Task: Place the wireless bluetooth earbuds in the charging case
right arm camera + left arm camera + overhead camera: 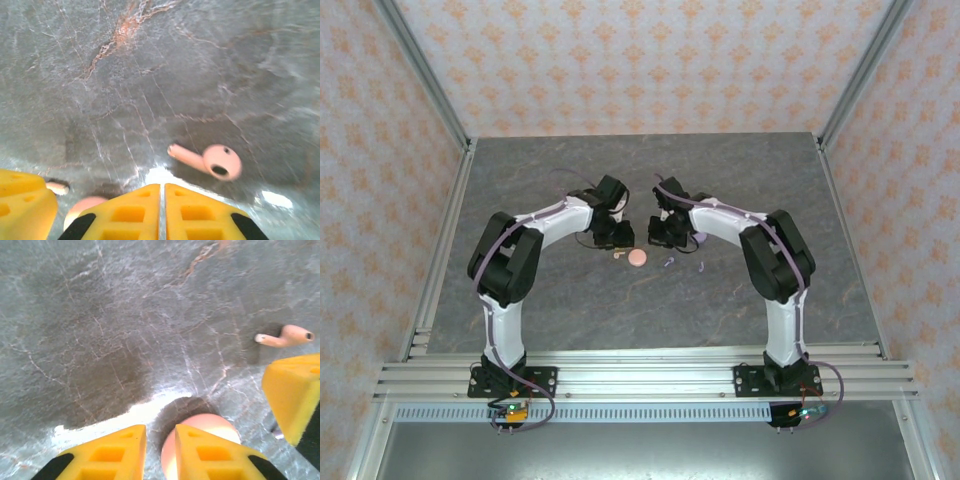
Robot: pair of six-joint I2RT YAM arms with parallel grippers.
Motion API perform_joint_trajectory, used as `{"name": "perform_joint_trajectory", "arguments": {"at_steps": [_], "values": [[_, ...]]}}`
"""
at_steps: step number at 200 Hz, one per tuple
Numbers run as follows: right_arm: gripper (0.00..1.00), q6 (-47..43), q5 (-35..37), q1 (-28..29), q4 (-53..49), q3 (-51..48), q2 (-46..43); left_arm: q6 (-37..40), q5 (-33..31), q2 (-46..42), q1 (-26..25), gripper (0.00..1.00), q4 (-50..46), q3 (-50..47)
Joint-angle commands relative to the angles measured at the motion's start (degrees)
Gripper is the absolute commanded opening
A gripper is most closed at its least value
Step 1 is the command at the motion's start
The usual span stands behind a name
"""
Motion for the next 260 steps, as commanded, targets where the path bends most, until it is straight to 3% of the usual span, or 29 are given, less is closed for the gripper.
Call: {"name": "perform_joint_trajectory", "arguments": {"at_steps": [1,55,88,127,260], "values": [[0.15,0.2,-0.6,-1.1,0.5,-3.3,-6.7,0.7,-1.6,-4.5,-0.3,0.27,-2.5,0.7],[0.26,4.2,-10.4,-1.1,8.3,-11.8,-11.5,-0.6,2.1,-6.9,-0.2,0.35,-1.4,-1.5],[0.28,7.4,-13.1,-1.2,12.8,-14.3,-10.2,-1.4,3.3,-6.4,-0.3,0.44,-1.2,-2.7],[0.33,9.5,-16.5,-1.0,16.3,-14.8,-7.8,-2.1,2.7,-6.1,-0.3,0.46,-0.4,-3.9],[0.34,9.2,-14.1,0.3,14.1,-13.9,-3.8,-4.3,6.2,-3.2,-0.4,0.47,3.9,-6.0]]}}
